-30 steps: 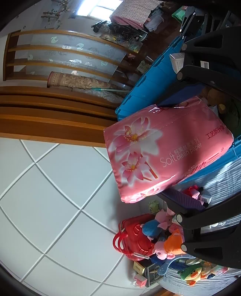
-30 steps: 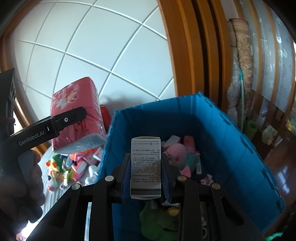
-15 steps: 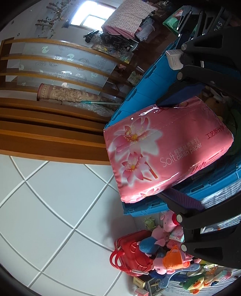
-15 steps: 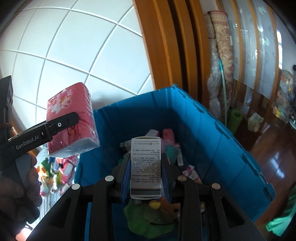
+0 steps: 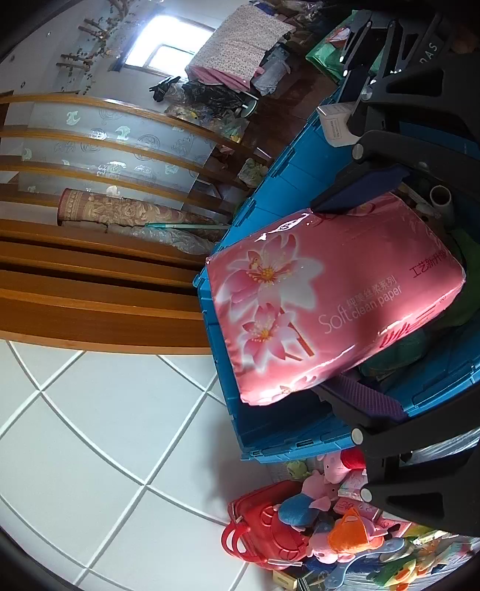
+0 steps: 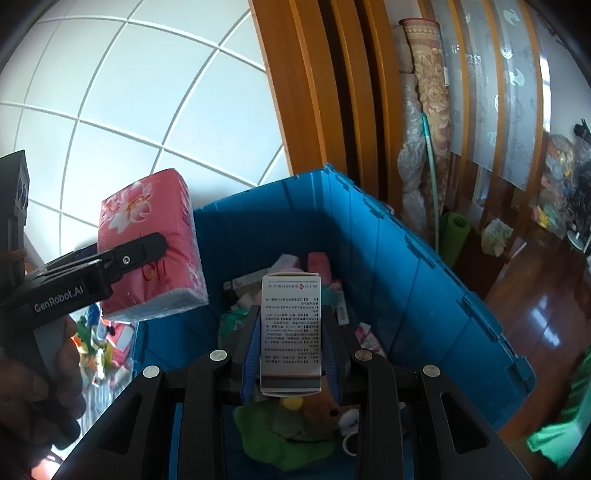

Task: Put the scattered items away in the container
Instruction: 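Open the left tool over the bin while the right tool releases the white box inside, then bring both tools back from the bin to the heap of items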

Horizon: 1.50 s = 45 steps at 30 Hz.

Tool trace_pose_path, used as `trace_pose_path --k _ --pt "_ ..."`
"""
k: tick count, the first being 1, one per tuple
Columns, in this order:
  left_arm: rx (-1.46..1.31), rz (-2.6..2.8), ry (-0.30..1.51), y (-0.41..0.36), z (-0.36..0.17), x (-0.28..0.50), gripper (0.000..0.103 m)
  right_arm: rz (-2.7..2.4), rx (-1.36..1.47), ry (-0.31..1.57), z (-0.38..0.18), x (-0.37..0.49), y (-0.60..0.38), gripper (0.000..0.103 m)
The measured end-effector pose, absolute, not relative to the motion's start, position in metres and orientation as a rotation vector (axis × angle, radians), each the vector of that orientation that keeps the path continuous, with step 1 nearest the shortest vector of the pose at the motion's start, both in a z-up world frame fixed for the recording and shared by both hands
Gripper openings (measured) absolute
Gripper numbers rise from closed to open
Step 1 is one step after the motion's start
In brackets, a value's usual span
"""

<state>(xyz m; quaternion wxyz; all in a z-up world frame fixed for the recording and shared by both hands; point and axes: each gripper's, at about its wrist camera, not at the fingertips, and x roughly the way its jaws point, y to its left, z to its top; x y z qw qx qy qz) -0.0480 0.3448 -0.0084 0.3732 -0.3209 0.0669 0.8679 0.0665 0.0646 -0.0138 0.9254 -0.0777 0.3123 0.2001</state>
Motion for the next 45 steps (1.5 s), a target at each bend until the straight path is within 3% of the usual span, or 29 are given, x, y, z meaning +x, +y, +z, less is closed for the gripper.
trace_pose_path --k 10,11,12,13,14,15,16,30,45 --pt "-0.838 2.206 0.168 0.349 -0.008 -0.044 0.086 0.400 -0.162 0.642 -0.014 0.066 0.065 0.029" --pt "-0.838 2.207 0.165 0.350 -0.008 -0.044 0.090 0.397 -0.162 0.638 -0.013 0.066 0.065 0.030" --pt "-0.836 2.210 0.169 0.350 -0.007 -0.043 0.100 0.387 -0.163 0.629 -0.012 0.066 0.065 0.032" --pt "-0.837 2.206 0.178 0.352 -0.007 -0.043 0.103 0.374 -0.165 0.616 -0.011 0.066 0.064 0.041" --pt "-0.848 2.191 0.188 0.354 -0.007 -0.042 0.103 0.362 -0.162 0.607 -0.009 0.066 0.063 0.085" --pt "-0.862 2.175 0.200 0.355 -0.008 -0.043 0.103 0.354 -0.147 0.588 -0.007 0.066 0.061 0.100" --pt "-0.865 2.170 0.199 0.354 -0.008 -0.044 0.103 0.341 -0.135 0.567 -0.005 0.064 0.058 0.103" --pt "-0.985 2.372 -0.060 0.230 -0.031 -0.091 0.103 0.483 -0.131 0.566 -0.015 0.063 0.115 0.103" --pt "-1.218 2.752 -0.302 -0.033 -0.090 -0.114 0.103 0.778 -0.313 0.609 -0.060 0.023 0.311 0.103"
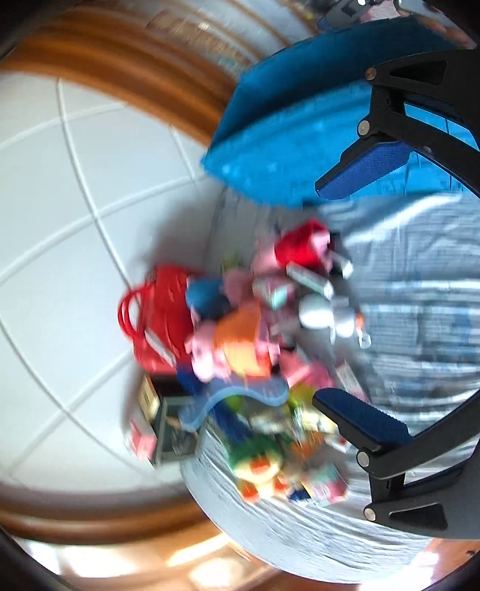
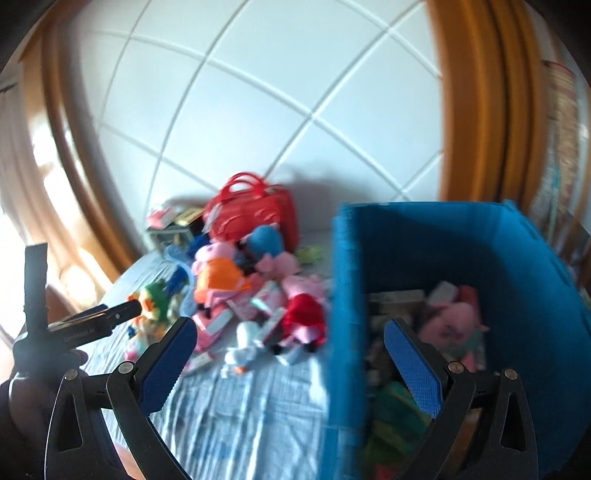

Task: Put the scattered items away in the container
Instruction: 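Bring both tools back from the bin to the heap of items, then grasp the Kotex pad pack with the left tool while the right tool grasps a pink-white ointment box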

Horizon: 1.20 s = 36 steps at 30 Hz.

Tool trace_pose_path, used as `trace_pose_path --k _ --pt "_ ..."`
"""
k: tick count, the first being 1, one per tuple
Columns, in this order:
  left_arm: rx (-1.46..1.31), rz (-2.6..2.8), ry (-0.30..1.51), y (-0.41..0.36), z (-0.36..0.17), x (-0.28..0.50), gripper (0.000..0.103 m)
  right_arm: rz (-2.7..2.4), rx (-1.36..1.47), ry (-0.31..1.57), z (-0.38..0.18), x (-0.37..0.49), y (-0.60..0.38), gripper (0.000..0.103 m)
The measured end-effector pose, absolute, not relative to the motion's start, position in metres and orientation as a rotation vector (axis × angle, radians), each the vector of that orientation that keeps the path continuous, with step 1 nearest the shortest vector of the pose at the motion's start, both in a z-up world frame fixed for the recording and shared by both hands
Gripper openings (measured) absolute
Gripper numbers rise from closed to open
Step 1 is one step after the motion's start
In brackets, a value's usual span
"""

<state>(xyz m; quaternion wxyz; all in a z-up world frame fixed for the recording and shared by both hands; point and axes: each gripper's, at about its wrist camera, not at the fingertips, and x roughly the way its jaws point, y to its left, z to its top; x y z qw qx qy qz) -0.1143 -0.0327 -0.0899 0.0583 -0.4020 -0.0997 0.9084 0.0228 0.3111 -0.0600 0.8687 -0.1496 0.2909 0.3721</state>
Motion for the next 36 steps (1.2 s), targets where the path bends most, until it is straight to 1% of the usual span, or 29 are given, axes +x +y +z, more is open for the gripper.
trace_pose_path --k 6,8,12,17,20,25,29,34,36 --pt "-1.349 2.836 -0.395 -0.131 -0.126 -0.120 0.103 0.813 -0.357 0.648 -0.097 0.005 0.374 0.103" --pt "-1.400 2.850 -0.437 -0.163 -0.138 -0.123 0.103 0.823 -0.375 0.679 -0.120 0.002 0.398 0.103" --pt "-1.467 2.848 -0.451 -0.210 -0.166 -0.131 0.103 0.833 -0.421 0.763 -0.173 -0.005 0.447 0.103" --pt "-1.539 2.842 -0.375 -0.253 -0.210 -0.149 0.103 0.835 -0.505 0.833 -0.241 -0.019 0.499 0.103" --pt "-1.583 2.836 -0.272 -0.273 -0.239 -0.162 0.103 0.830 -0.567 0.877 -0.286 -0.027 0.528 0.103" --pt "-1.586 2.786 -0.163 -0.299 -0.282 -0.186 0.103 0.816 -0.608 0.972 -0.354 -0.033 0.565 0.103" --pt "-1.594 2.733 -0.069 -0.310 -0.328 -0.207 0.103 0.778 -0.605 1.009 -0.393 -0.029 0.582 0.103" --pt "-1.614 2.714 0.005 -0.317 -0.369 -0.228 0.103 0.707 -0.590 1.094 -0.443 -0.013 0.595 0.103" --pt "-1.644 2.697 0.012 -0.321 -0.385 -0.235 0.103 0.684 -0.579 1.107 -0.455 -0.008 0.600 0.103"
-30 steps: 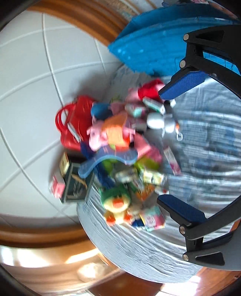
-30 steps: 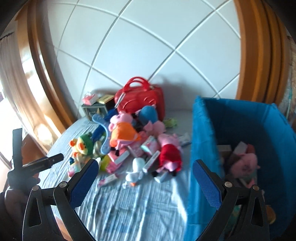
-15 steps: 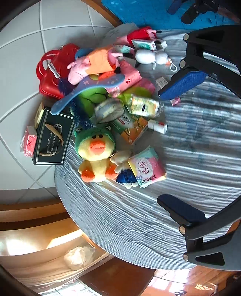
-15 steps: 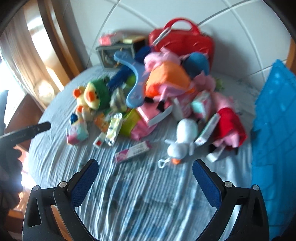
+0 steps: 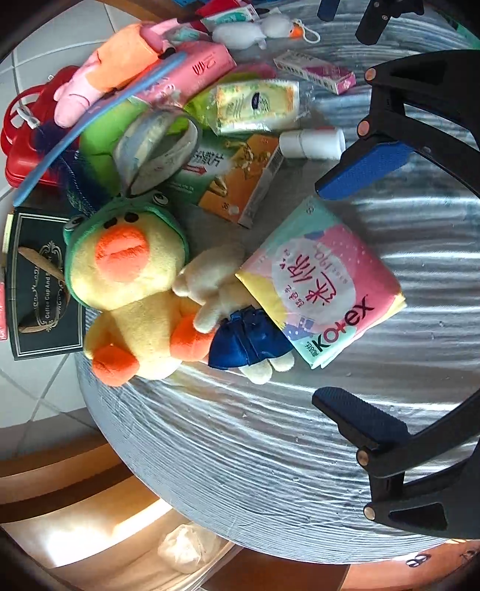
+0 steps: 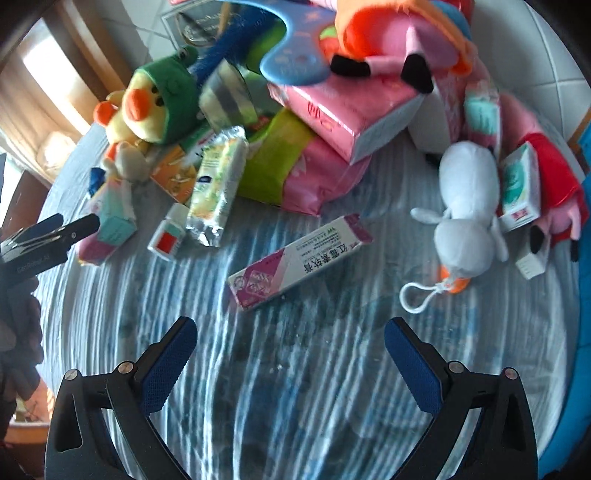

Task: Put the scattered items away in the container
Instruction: 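Grasp the Kotex pad pack with the left tool while the right tool grasps a pink-white ointment box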

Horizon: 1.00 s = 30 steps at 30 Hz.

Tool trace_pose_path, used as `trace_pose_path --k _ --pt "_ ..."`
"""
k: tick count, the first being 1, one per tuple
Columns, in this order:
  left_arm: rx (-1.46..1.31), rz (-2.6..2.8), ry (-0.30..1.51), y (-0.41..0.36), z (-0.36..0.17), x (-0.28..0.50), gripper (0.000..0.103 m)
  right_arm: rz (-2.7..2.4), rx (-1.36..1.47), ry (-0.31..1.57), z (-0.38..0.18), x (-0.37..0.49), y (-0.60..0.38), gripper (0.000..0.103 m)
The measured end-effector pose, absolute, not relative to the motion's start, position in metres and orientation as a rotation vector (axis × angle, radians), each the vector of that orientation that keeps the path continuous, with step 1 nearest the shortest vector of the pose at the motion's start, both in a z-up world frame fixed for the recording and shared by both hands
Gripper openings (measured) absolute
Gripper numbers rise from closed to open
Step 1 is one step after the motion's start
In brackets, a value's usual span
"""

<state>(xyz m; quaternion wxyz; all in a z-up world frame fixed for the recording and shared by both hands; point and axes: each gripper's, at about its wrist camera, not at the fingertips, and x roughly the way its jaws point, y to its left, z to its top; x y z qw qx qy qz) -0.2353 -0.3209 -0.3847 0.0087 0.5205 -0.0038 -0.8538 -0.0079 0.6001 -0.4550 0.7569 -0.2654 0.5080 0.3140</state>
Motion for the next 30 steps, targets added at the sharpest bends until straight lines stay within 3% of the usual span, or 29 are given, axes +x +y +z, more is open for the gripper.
trace_pose_path --k 7,15,16,17,19,21,23,30 --pt "1.615 -2.729 -0.067 -0.315 -0.402 -0.245 0.103 0.578 -0.529 1.125 -0.482 0.014 0.617 0.103" --pt "1.650 -2.730 -0.022 -0.313 -0.411 -0.241 0.083 0.463 -0.543 1.110 -0.494 0.023 0.632 0.102" --pt "1.644 -2.735 -0.012 -0.314 -0.409 -0.239 0.082 0.452 -0.549 1.114 -0.496 0.023 0.633 0.099" --pt "1.636 -2.742 -0.004 -0.314 -0.407 -0.236 0.082 0.443 -0.550 1.117 -0.497 0.024 0.632 0.088" --pt "1.620 -2.751 0.007 -0.318 -0.402 -0.232 0.081 0.431 -0.548 1.108 -0.494 0.025 0.628 0.075" --pt "1.586 -2.751 0.014 -0.322 -0.396 -0.228 0.081 0.442 -0.548 1.102 -0.489 0.024 0.624 0.046" --pt "1.580 -2.740 0.067 -0.330 -0.393 -0.227 0.081 0.459 -0.556 1.111 -0.486 0.023 0.618 0.032" --pt "1.577 -2.695 0.168 -0.341 -0.392 -0.220 0.080 0.513 -0.567 1.151 -0.480 0.019 0.594 0.031"
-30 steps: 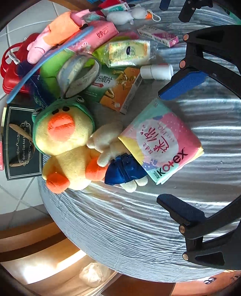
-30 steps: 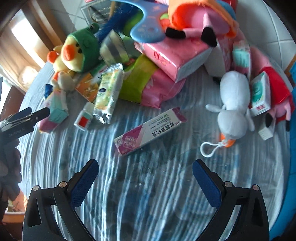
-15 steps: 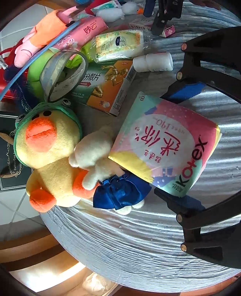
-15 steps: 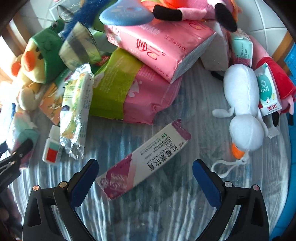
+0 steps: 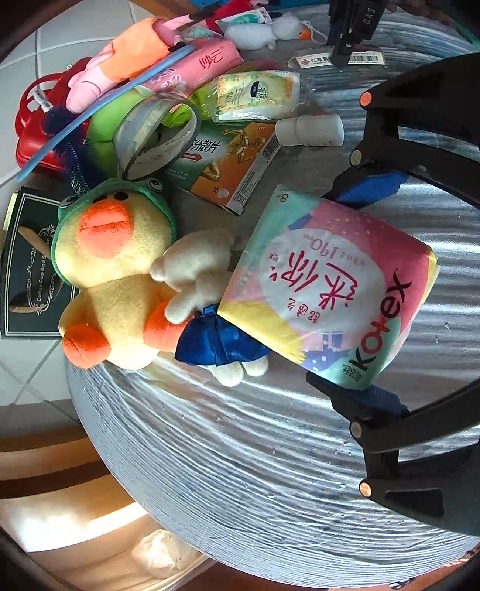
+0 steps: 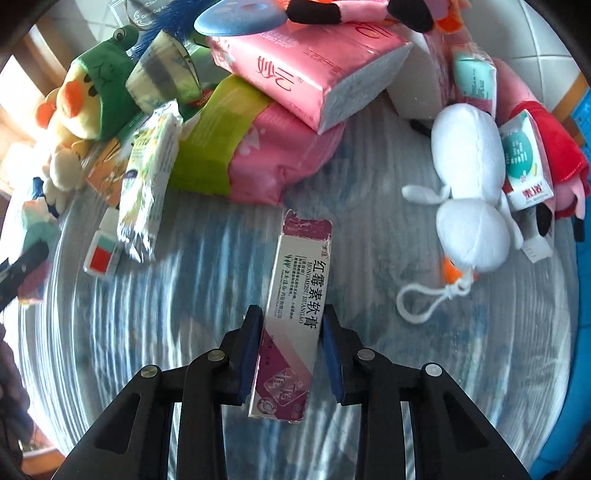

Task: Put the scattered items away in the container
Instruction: 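Grasp the Kotex pad pack with the left tool while the right tool grasps a pink-white ointment box, then lift the Kotex pack with the left tool while the right tool carries the ointment box to the bin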

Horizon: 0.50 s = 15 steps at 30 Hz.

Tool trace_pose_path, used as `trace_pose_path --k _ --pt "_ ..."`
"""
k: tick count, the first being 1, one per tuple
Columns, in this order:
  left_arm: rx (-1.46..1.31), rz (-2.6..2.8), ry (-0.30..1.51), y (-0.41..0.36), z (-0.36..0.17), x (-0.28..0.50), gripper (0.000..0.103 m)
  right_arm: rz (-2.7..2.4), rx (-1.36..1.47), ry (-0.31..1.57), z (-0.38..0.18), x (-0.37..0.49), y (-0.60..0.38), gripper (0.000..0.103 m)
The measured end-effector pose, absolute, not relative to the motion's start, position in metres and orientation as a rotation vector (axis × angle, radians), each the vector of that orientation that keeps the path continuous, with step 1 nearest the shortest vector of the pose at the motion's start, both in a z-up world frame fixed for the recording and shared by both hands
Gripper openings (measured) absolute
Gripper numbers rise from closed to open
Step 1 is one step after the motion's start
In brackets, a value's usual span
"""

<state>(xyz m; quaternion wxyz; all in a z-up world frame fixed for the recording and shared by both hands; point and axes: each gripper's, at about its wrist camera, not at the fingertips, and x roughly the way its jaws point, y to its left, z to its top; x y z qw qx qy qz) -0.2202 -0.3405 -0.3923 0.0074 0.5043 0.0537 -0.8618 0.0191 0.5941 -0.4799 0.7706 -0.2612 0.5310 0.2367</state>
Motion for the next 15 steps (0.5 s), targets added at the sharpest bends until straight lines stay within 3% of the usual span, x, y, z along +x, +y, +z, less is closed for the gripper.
trace_pose_path --k 15 --pt "1.504 -2.655 0.150 -0.335 -0.357 -0.204 0.080 0.582 -0.541 1.107 -0.435 0.014 0.569 0.031"
